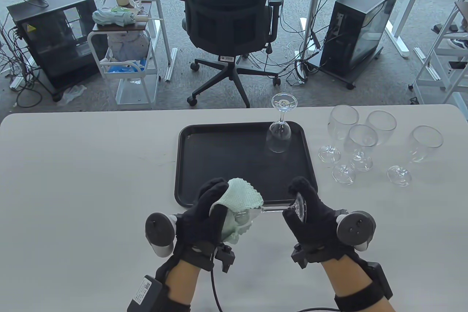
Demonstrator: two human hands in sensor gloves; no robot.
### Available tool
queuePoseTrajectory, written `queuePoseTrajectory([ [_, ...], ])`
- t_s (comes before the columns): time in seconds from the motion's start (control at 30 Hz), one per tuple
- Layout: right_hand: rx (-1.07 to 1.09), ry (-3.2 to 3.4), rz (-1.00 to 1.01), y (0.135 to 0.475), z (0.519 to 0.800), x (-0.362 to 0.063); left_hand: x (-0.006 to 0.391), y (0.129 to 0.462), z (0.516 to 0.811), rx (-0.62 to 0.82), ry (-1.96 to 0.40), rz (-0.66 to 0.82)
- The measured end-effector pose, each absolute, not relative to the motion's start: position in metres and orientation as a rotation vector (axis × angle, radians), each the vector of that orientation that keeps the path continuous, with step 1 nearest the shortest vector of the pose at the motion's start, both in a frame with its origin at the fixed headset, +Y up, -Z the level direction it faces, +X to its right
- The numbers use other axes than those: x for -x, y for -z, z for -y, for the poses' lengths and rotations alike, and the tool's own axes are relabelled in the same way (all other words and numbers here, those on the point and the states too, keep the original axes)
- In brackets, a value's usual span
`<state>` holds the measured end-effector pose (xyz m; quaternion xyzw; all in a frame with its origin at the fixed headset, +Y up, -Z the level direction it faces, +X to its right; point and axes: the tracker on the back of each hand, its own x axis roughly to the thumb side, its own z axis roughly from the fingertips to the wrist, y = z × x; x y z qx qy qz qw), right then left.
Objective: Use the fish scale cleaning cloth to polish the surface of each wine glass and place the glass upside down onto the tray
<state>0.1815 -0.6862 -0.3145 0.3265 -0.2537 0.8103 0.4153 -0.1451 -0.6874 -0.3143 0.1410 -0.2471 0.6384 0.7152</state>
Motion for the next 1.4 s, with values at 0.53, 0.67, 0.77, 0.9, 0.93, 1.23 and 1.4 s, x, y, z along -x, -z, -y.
queuePoseTrajectory([
  [0.53,-0.847,-2.044,0.659,0.314,0.689,-0.179,0.146,0.314,0.686,-0.312,-1.4,0.544],
  [0.67,-0.87,-2.042,0.777,0.311,0.689,-0.18,0.144,0.314,0.689,-0.257,-1.446,0.531],
  [0.77,-0.705,-1.892,0.533,0.319,0.695,-0.179,0.144,0.312,0.686,-0.317,-1.397,0.561],
  [0.9,-0.584,-1.824,0.246,0.323,0.696,-0.18,0.143,0.307,0.678,-0.46,-1.31,0.603],
  [0.93,-0.597,-1.872,0.293,0.322,0.693,-0.18,0.144,0.307,0.678,-0.426,-1.326,0.614],
  [1.23,-0.844,-2.016,0.747,0.31,0.683,-0.181,0.143,0.311,0.684,-0.32,-1.424,0.576],
  [1.4,-0.56,-1.821,0.205,0.321,0.694,-0.18,0.144,0.307,0.679,-0.441,-1.315,0.609],
])
